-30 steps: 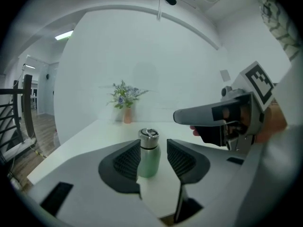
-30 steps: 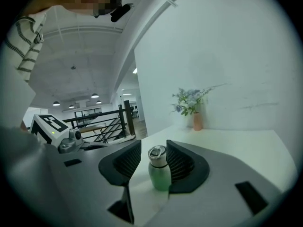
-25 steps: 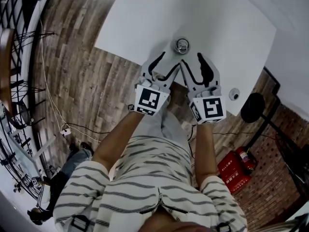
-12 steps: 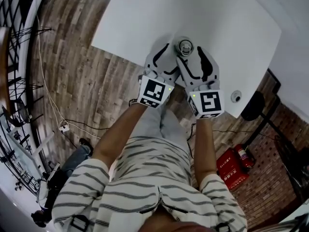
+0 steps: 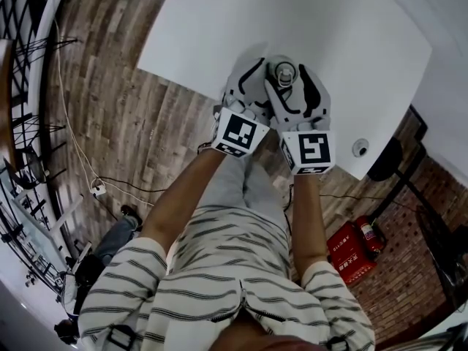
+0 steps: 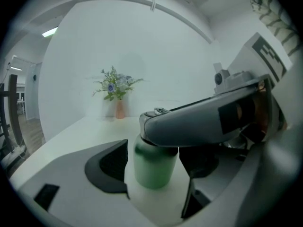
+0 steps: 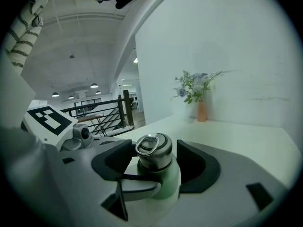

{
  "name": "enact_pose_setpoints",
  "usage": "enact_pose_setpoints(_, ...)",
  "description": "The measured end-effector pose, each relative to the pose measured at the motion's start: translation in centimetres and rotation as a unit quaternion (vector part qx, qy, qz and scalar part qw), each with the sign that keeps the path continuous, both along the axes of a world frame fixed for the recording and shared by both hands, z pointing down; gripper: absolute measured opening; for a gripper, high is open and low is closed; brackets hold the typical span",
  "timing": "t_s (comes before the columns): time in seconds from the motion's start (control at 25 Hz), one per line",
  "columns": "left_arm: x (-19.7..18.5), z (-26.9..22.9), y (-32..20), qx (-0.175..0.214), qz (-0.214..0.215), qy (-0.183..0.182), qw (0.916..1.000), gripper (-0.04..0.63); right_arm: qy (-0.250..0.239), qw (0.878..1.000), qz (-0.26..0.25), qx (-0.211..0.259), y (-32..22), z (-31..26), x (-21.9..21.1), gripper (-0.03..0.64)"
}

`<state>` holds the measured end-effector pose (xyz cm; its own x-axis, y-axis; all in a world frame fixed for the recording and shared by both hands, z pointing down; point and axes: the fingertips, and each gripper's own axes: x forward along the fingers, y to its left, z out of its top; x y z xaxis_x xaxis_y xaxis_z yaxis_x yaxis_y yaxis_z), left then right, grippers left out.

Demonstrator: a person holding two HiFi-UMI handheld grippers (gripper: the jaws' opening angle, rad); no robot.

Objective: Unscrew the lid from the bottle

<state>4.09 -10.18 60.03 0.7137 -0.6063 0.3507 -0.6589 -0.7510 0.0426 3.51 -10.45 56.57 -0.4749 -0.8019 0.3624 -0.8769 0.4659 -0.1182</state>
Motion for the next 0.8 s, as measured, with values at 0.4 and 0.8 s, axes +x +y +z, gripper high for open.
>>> enact_pose_setpoints(0.4, 0.66, 0.39, -0.06, 0.002, 0.016, 0.0, 0.9999, 0.304, 0.006, 1.0, -0.003, 0.001, -0.26, 0.33, -0.21, 0.242)
enact_pose_setpoints(0.8, 0.52, 0.54, 0.04, 0.004, 0.023, -0.005, 0.9997, 0.304, 0.01, 1.0, -0.013, 0.003, -0.25, 0.4, -0.19, 0.255)
